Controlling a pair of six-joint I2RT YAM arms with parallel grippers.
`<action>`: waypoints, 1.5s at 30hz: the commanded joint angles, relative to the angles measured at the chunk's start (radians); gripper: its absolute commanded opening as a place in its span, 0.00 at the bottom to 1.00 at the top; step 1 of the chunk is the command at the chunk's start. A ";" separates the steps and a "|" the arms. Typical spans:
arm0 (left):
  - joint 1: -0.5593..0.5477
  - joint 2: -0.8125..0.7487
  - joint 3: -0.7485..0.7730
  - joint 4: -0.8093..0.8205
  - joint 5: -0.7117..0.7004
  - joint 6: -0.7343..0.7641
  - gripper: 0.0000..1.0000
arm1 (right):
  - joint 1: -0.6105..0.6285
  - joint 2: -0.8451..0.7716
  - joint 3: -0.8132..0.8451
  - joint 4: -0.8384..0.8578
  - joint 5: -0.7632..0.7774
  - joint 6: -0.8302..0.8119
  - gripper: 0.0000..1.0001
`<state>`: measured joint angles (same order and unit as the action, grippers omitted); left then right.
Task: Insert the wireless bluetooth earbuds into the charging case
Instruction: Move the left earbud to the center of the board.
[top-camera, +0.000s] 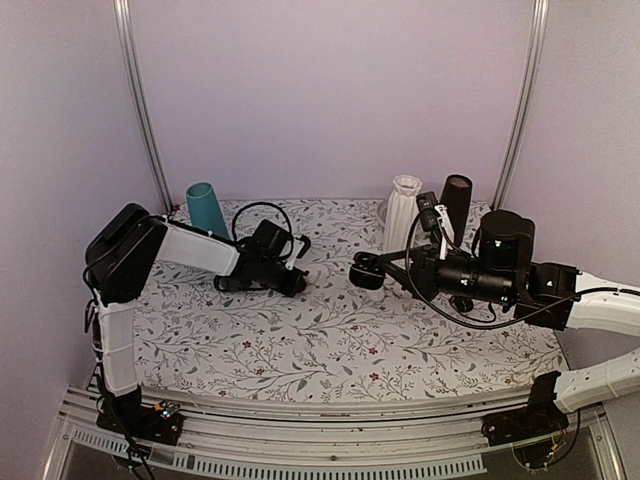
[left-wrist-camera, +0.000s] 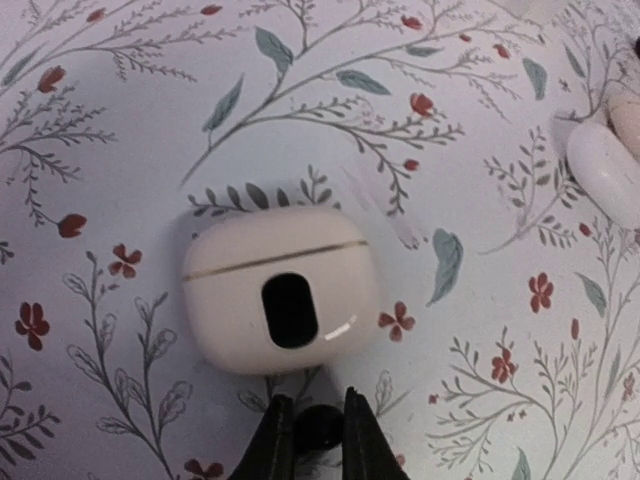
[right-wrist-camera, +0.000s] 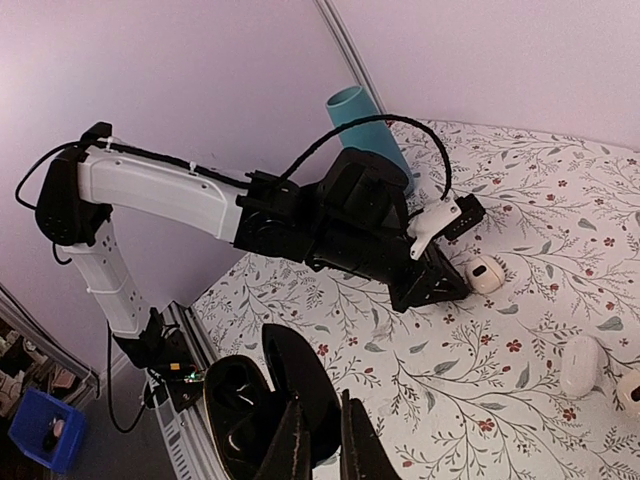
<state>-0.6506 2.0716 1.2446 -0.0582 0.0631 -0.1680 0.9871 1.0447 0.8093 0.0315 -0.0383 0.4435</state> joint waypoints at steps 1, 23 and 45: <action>-0.006 -0.091 -0.099 0.059 0.190 0.025 0.06 | -0.007 0.015 0.001 -0.034 0.050 -0.037 0.03; -0.256 -0.289 -0.346 0.119 0.345 0.208 0.14 | -0.007 0.154 -0.026 -0.006 0.078 -0.064 0.03; -0.287 -0.417 -0.456 0.266 0.188 0.200 0.45 | -0.006 0.177 -0.041 -0.022 0.112 -0.072 0.03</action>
<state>-0.9401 1.6932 0.8108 0.1490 0.2741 0.0387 0.9871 1.2175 0.7773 0.0002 0.0463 0.3828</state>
